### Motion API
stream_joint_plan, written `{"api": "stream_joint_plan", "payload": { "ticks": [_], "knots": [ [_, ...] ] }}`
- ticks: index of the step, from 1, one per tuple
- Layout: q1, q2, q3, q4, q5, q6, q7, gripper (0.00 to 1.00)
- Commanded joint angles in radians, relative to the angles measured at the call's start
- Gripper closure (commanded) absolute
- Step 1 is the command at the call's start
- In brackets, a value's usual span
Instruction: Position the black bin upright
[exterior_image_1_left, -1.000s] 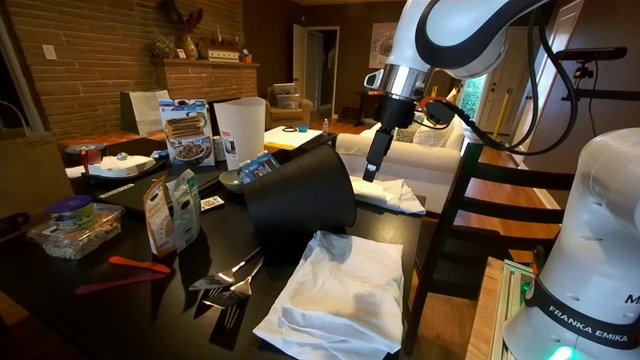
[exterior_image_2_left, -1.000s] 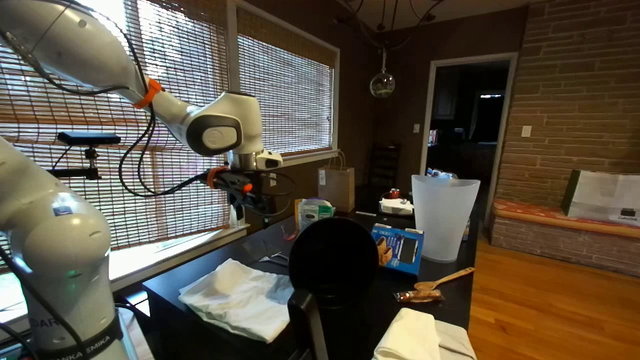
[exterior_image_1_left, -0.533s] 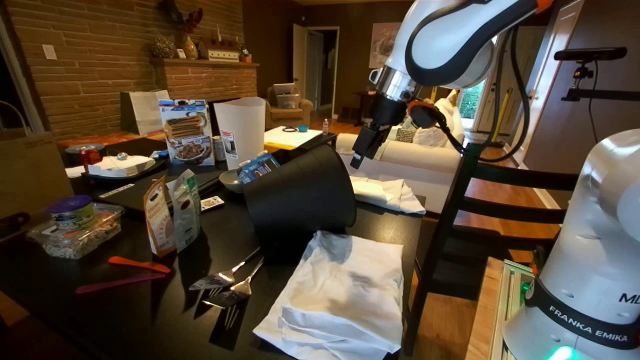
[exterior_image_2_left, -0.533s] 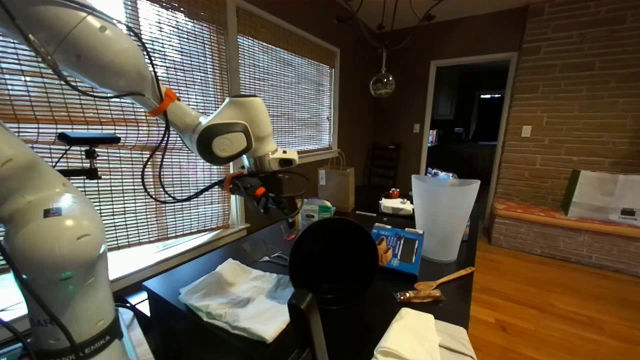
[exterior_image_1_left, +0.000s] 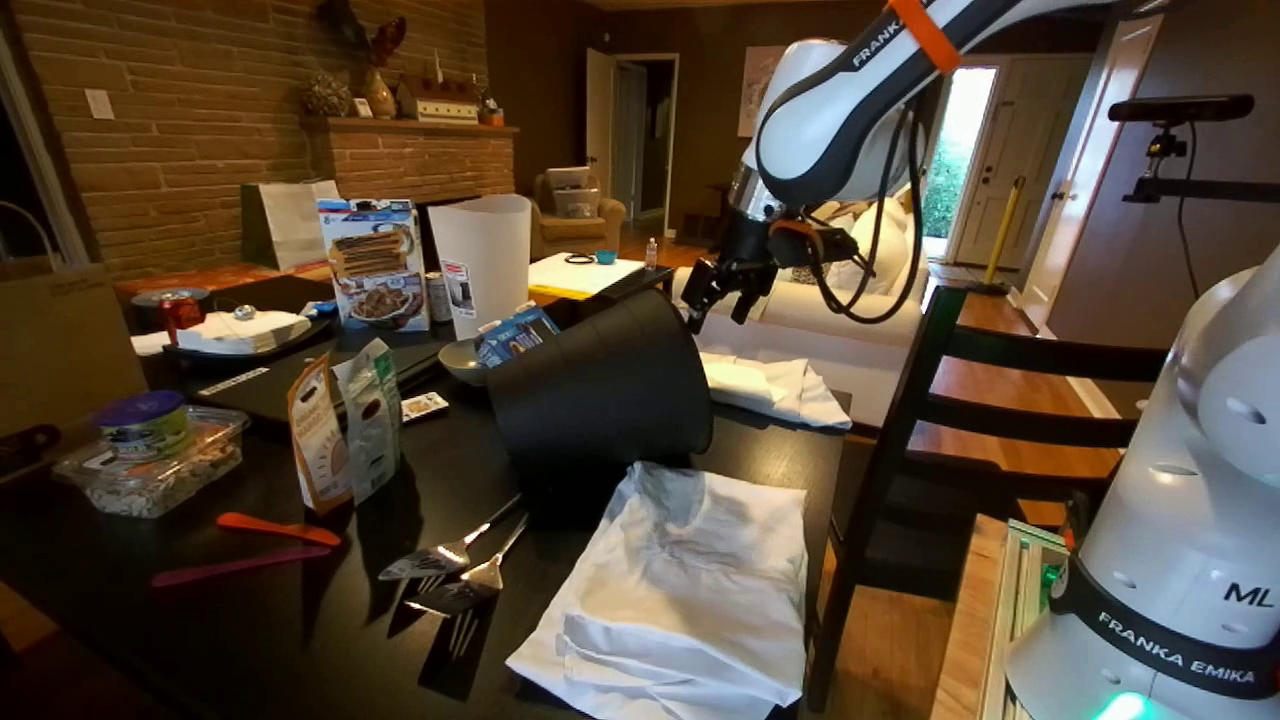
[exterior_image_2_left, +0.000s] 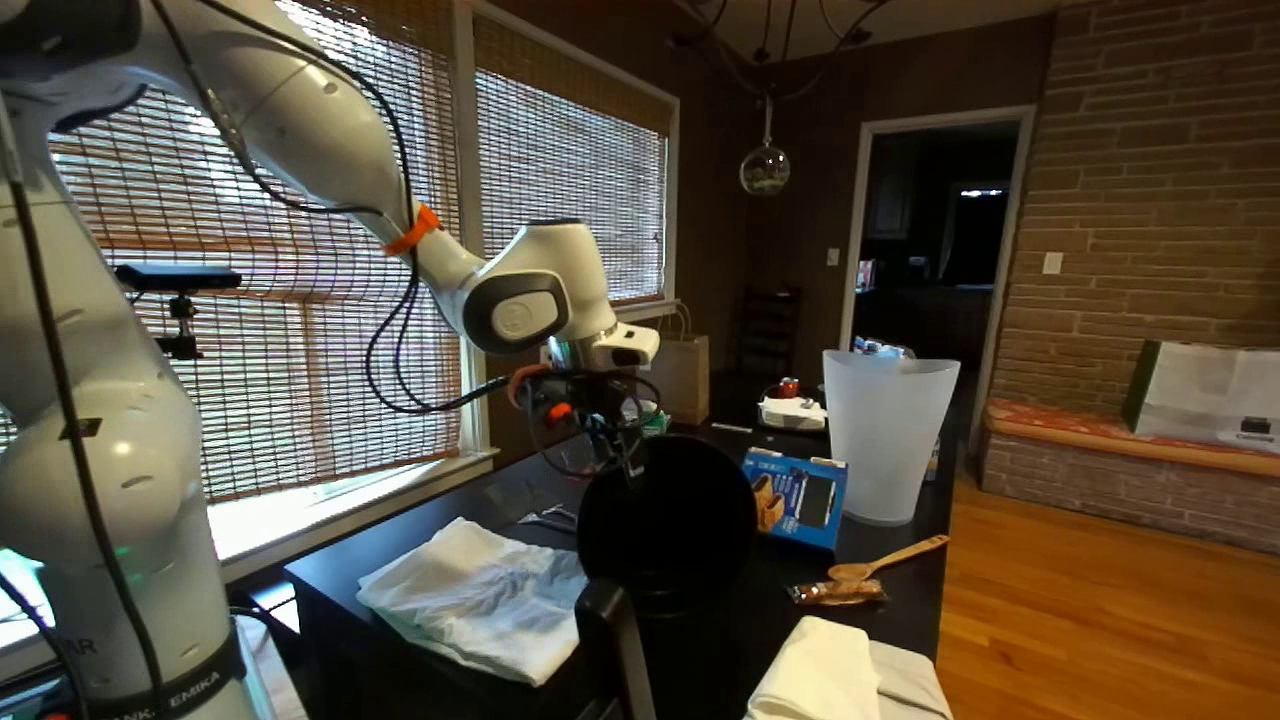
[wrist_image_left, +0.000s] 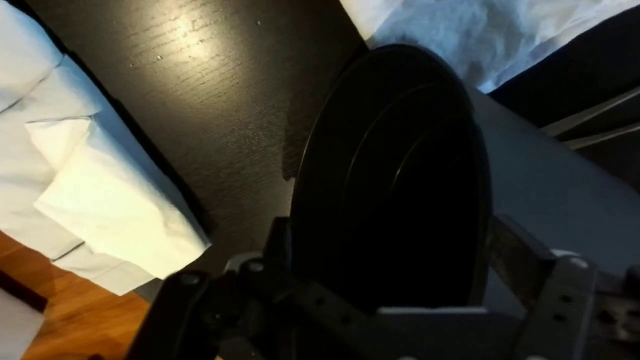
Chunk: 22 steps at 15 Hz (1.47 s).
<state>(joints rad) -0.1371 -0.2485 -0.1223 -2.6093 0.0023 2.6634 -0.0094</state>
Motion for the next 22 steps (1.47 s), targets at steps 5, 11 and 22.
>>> {"api": "stream_joint_plan", "payload": {
  "ticks": [5, 11, 22],
  "knots": [
    [0.060, 0.143, -0.017, 0.160, 0.247, -0.037, -0.024, 0.00],
    [0.069, 0.201, -0.013, 0.217, 0.397, -0.046, -0.077, 0.00],
    [0.053, 0.292, 0.017, 0.325, 0.650, -0.064, -0.152, 0.64]
  ]
}}
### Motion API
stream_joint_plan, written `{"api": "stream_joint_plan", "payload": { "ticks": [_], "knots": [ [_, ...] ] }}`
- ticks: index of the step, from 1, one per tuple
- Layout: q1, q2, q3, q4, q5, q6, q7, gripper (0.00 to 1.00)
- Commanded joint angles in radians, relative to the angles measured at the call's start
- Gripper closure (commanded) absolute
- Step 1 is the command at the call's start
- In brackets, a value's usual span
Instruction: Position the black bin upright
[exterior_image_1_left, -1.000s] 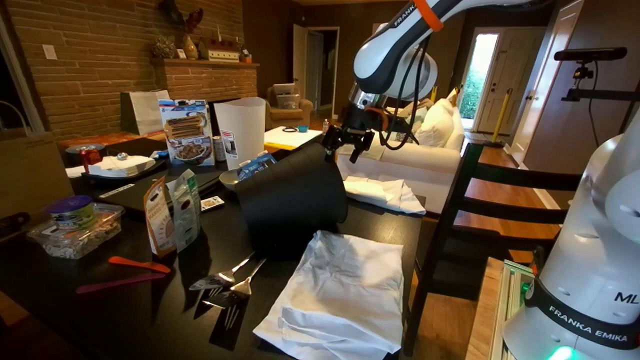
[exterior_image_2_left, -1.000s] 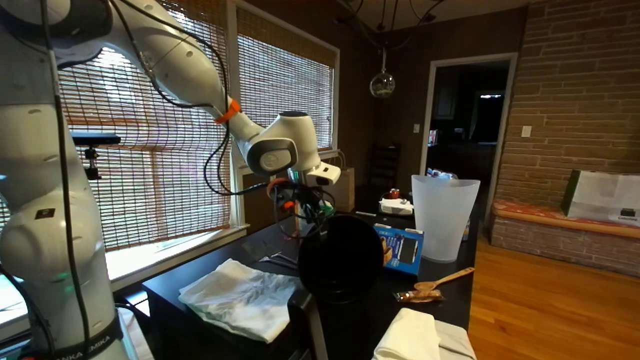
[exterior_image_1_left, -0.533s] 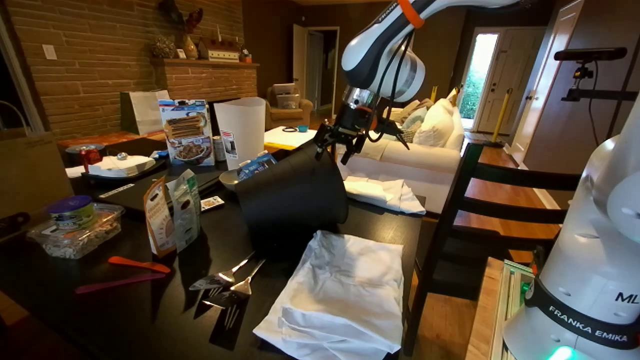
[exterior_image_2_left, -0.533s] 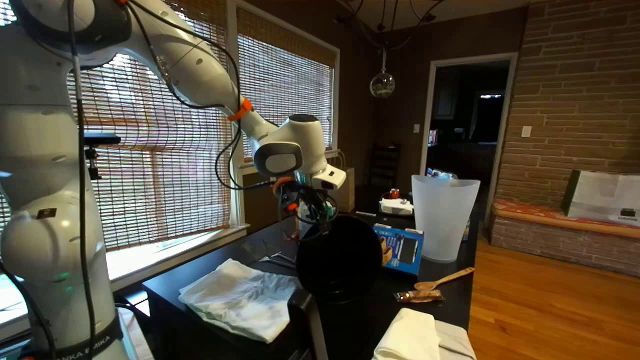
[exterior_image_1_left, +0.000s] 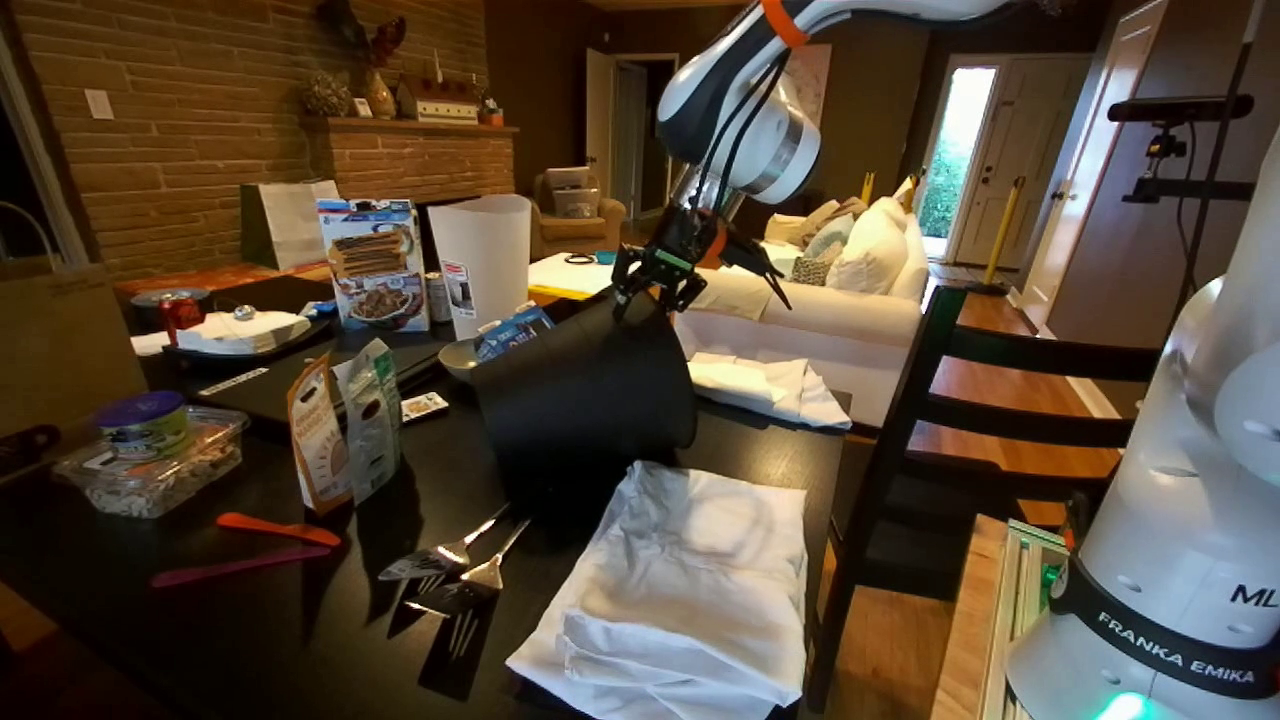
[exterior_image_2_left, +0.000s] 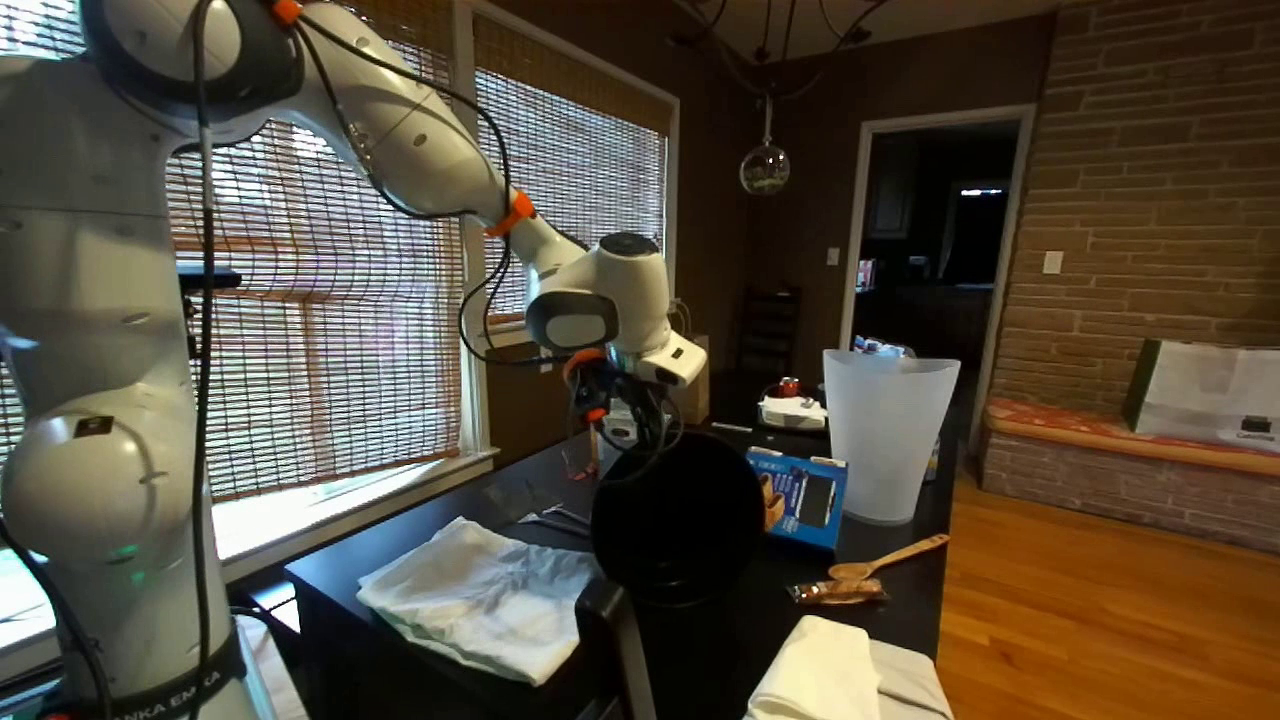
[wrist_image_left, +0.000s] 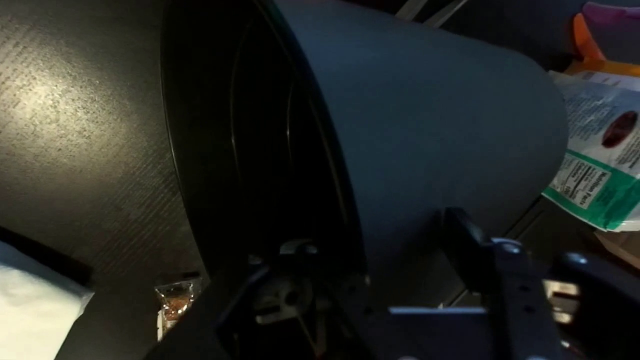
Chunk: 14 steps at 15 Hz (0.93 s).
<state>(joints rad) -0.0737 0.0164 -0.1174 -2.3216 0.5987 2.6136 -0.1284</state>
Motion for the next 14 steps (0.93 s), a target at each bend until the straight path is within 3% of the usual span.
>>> {"api": "stream_joint_plan", "payload": {
  "ticks": [1, 6, 10, 14],
  "knots": [
    [-0.010, 0.026, 0.015, 0.041, 0.056, -0.010, -0.034, 0.72],
    [-0.008, -0.002, 0.022, 0.046, 0.017, -0.005, -0.017, 0.98],
    [-0.004, -0.018, 0.027, 0.050, -0.023, 0.004, -0.005, 0.97],
    [-0.005, -0.035, 0.028, 0.050, -0.130, 0.015, 0.016, 0.96]
  ]
}}
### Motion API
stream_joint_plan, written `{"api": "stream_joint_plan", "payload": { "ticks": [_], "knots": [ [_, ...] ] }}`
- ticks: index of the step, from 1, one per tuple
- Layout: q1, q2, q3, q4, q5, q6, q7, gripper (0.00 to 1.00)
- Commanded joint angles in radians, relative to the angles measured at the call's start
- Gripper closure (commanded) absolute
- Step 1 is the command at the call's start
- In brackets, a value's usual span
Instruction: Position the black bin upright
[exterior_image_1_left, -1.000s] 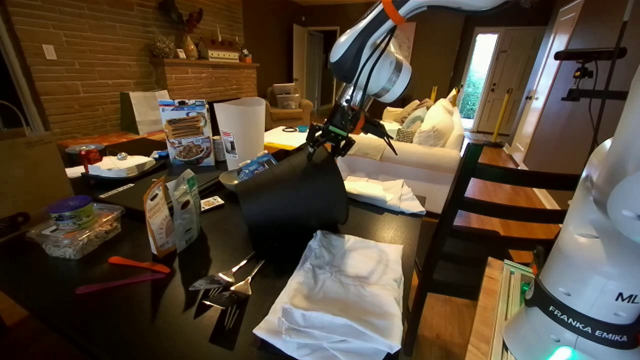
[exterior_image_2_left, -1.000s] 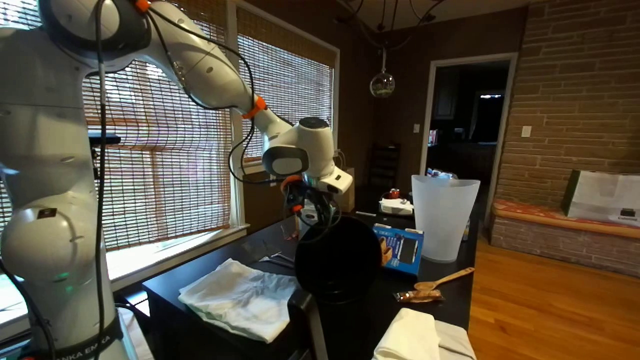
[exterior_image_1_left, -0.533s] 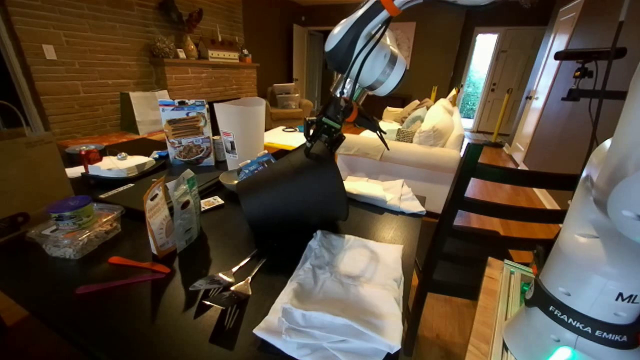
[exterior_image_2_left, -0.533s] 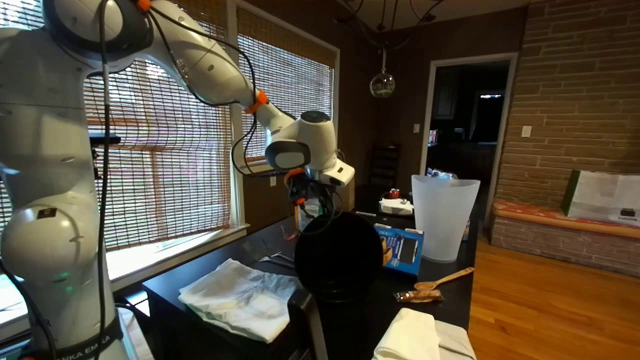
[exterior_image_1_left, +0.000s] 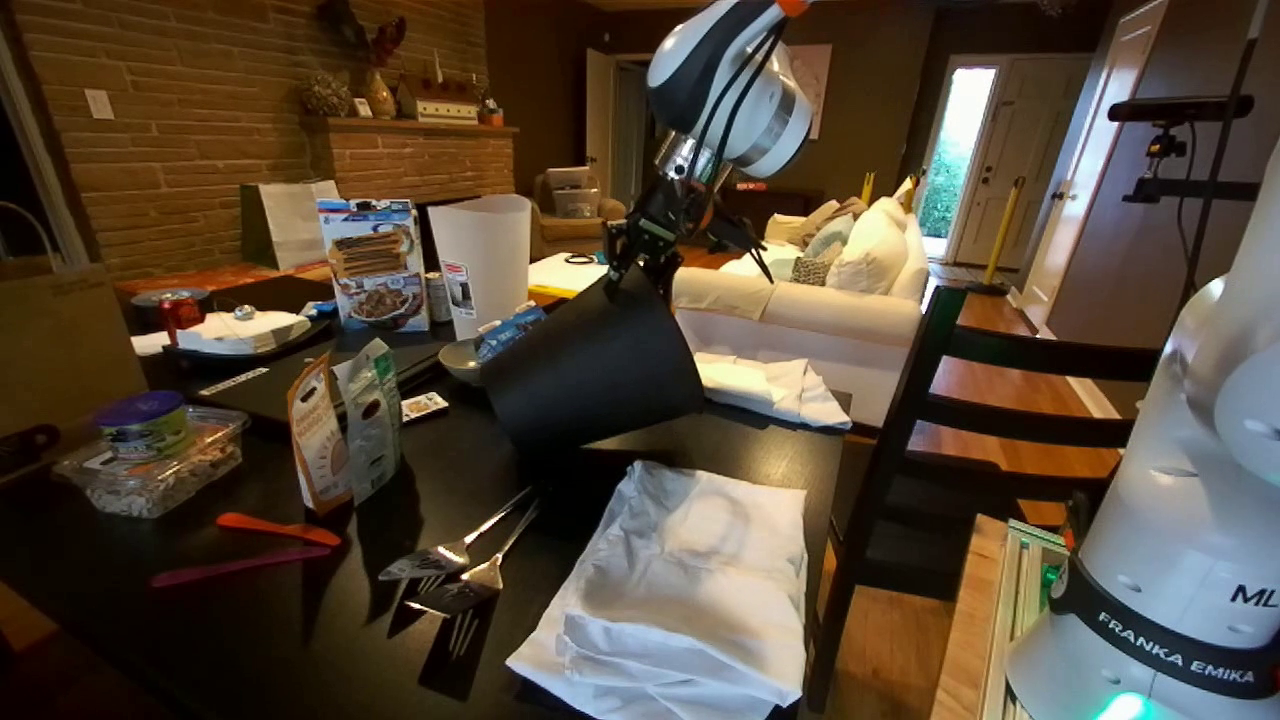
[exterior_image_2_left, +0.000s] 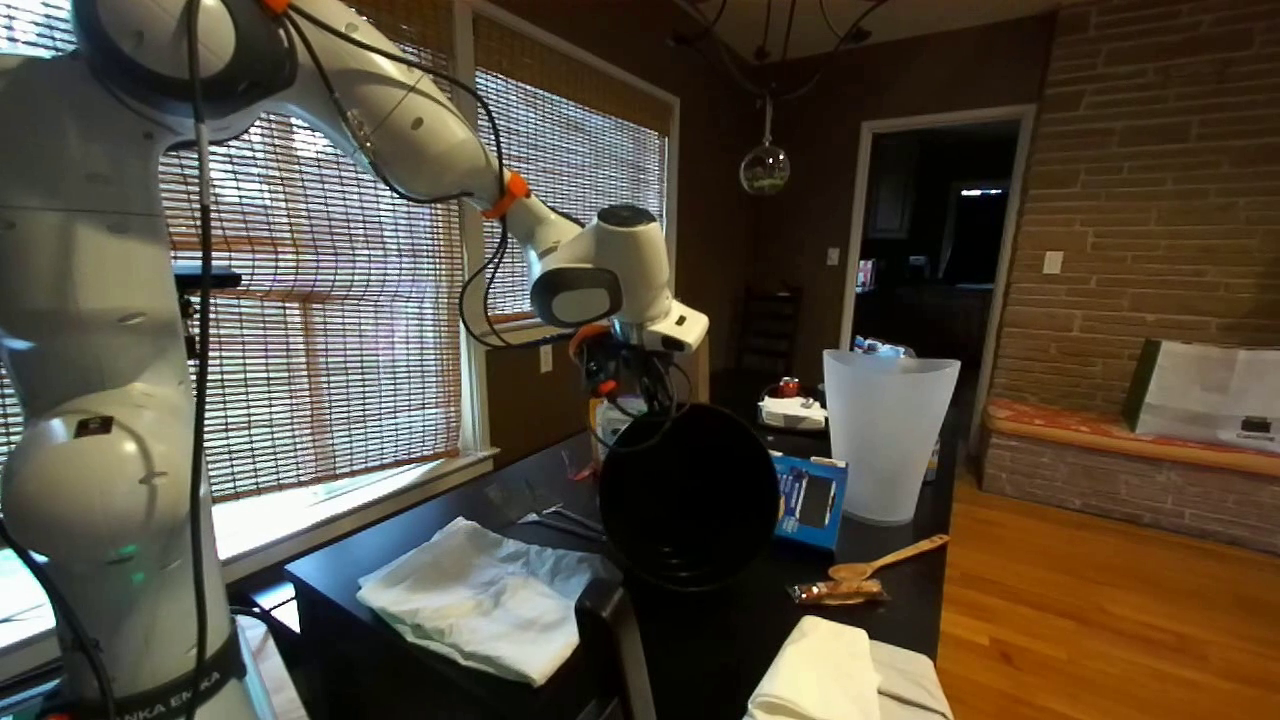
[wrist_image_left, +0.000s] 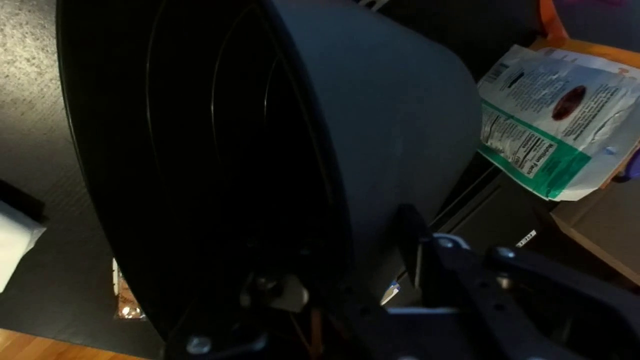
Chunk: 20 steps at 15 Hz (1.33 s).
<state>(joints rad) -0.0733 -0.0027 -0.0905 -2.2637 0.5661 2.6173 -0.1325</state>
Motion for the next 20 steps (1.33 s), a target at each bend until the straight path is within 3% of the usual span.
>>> {"api": "stream_joint_plan", "payload": {
  "ticks": [1, 9, 16, 20],
  "knots": [
    [-0.006, -0.021, 0.001, -0.009, -0.144, 0.014, 0.024, 0.96],
    [-0.011, -0.040, 0.003, 0.011, -0.570, -0.018, 0.066, 0.96],
    [-0.005, -0.038, 0.014, 0.013, -0.798, -0.047, 0.051, 0.96],
    [0.003, -0.039, 0.024, 0.024, -0.871, -0.101, -0.002, 0.96]
  ]
}}
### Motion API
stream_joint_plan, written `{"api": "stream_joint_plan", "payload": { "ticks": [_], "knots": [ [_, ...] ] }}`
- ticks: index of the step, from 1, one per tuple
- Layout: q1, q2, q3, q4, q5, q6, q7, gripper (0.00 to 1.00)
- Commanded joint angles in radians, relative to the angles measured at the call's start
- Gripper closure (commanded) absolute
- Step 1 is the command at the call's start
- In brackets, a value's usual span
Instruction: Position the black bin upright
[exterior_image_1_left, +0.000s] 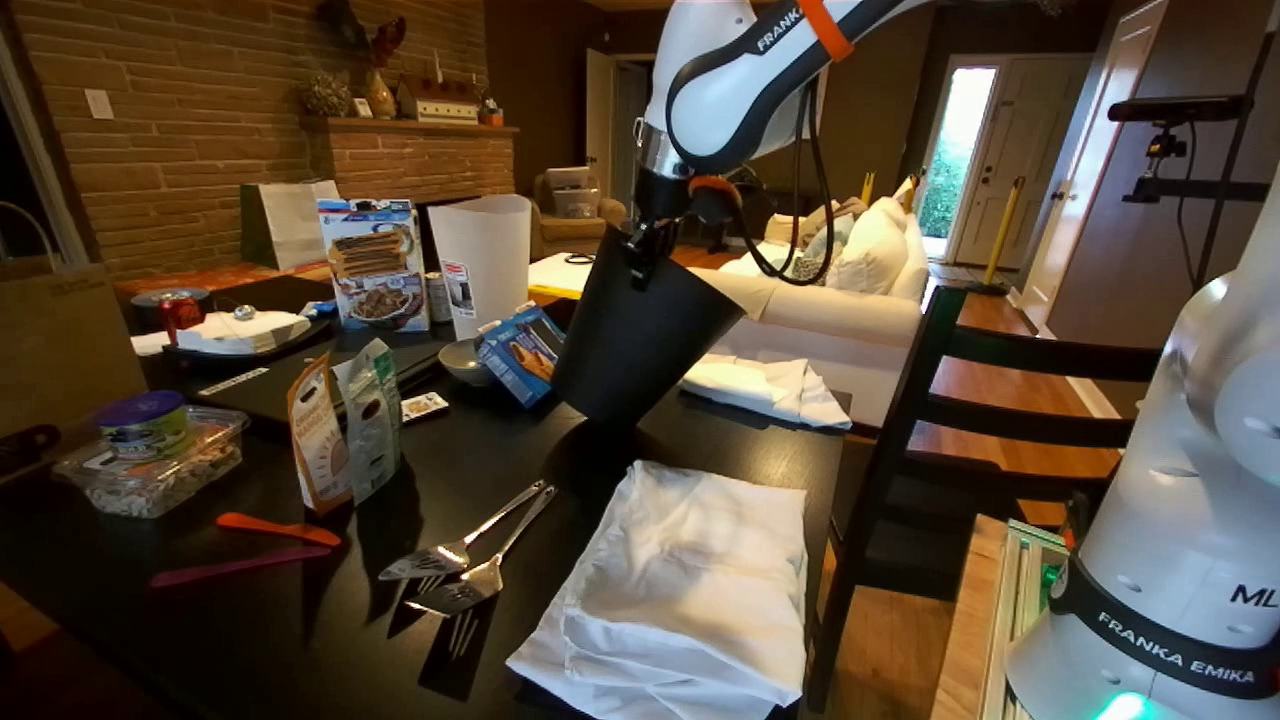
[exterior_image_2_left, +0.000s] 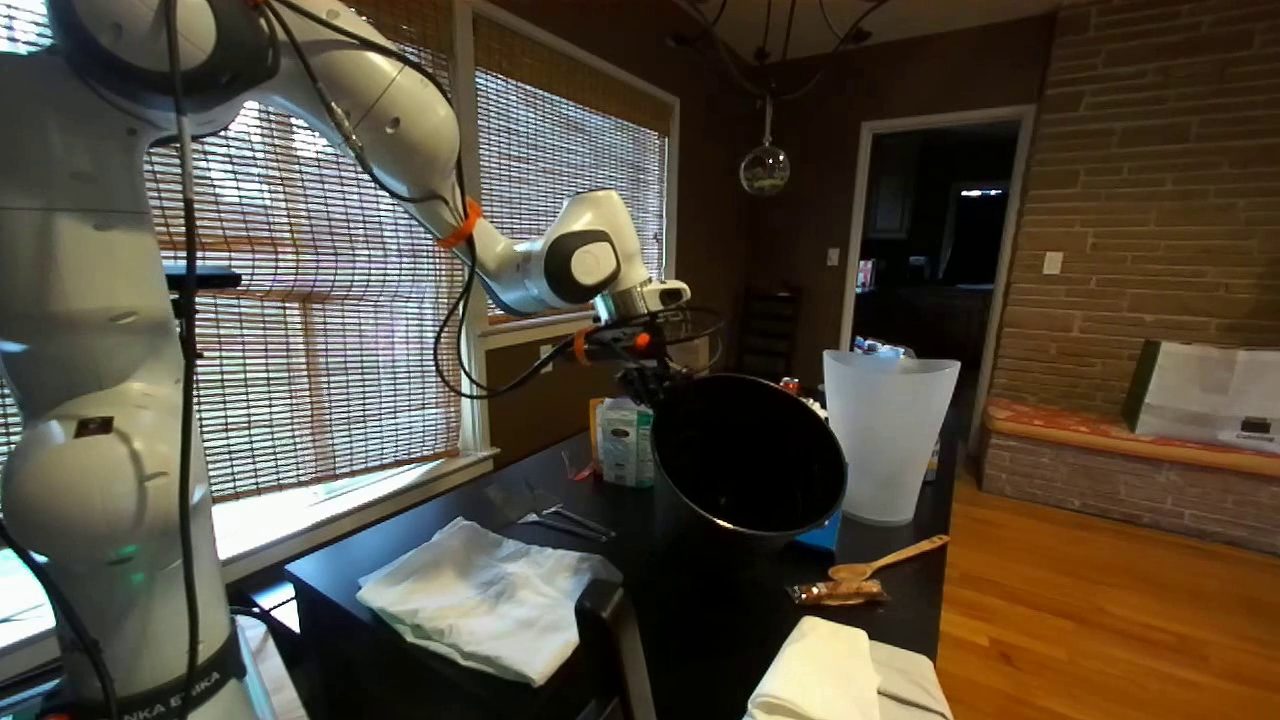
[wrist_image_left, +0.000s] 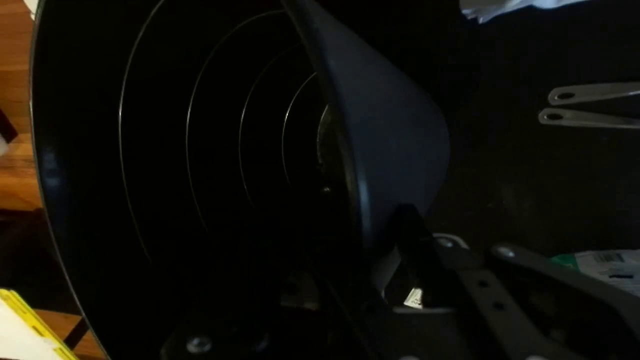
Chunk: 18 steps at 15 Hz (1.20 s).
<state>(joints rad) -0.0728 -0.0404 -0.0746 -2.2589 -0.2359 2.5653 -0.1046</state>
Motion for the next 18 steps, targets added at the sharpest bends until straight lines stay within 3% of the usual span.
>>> {"api": "stream_joint_plan", "payload": {
  "ticks": [1, 12, 18],
  "knots": [
    [0.005, -0.002, 0.013, 0.023, -0.087, -0.063, -0.039, 0.96],
    [0.045, 0.011, 0.064, 0.056, -0.332, -0.206, -0.148, 0.96],
    [0.062, 0.022, 0.082, 0.052, -0.517, -0.218, -0.122, 0.96]
  ]
}}
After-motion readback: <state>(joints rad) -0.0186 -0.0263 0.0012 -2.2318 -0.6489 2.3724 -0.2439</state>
